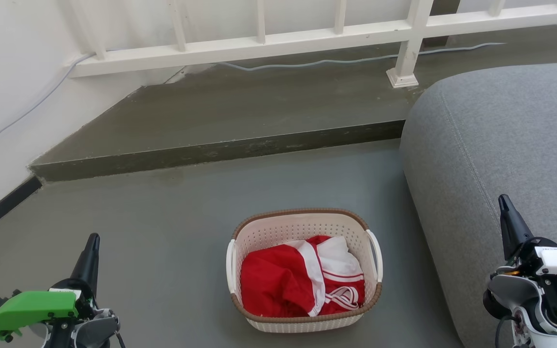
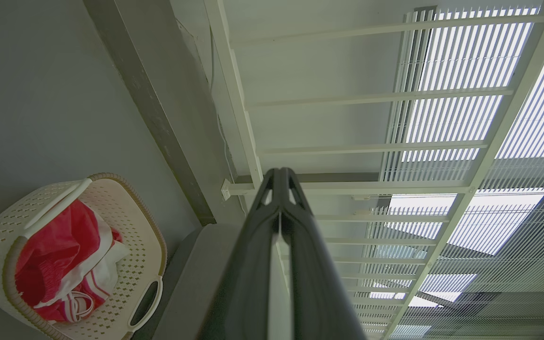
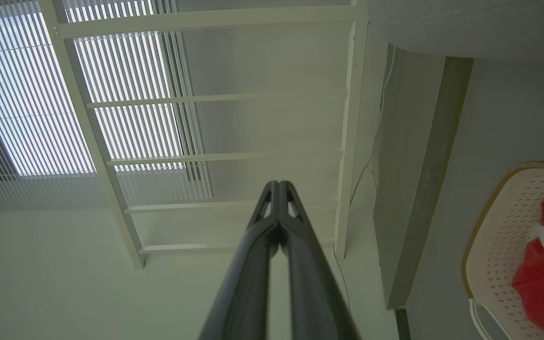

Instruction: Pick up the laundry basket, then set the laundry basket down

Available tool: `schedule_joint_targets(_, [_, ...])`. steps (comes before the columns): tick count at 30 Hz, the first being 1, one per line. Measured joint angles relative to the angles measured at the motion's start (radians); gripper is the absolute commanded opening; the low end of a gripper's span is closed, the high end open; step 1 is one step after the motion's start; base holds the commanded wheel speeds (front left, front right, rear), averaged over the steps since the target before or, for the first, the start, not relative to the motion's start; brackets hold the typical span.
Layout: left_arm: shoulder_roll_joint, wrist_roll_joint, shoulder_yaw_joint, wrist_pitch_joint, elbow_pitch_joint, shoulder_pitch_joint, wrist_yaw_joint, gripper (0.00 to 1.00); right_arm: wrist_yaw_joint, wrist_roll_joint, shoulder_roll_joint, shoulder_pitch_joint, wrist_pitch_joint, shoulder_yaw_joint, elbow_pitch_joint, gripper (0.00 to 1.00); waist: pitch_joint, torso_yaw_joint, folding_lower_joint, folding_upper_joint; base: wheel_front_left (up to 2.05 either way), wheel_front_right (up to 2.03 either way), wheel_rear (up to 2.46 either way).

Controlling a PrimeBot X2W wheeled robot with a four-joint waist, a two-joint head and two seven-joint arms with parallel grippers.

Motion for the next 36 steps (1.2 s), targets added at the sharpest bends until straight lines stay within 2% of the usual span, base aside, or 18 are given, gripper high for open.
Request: schedule_joint_targets(36, [0.0,0.0,0.0,0.0,0.0,0.0,0.0,0.0,0.0,0.0,0.0,0.0,0.0,0.0,0.0,0.0,0.0,0.0,0.0,0.0,0.0,0.0,0.0])
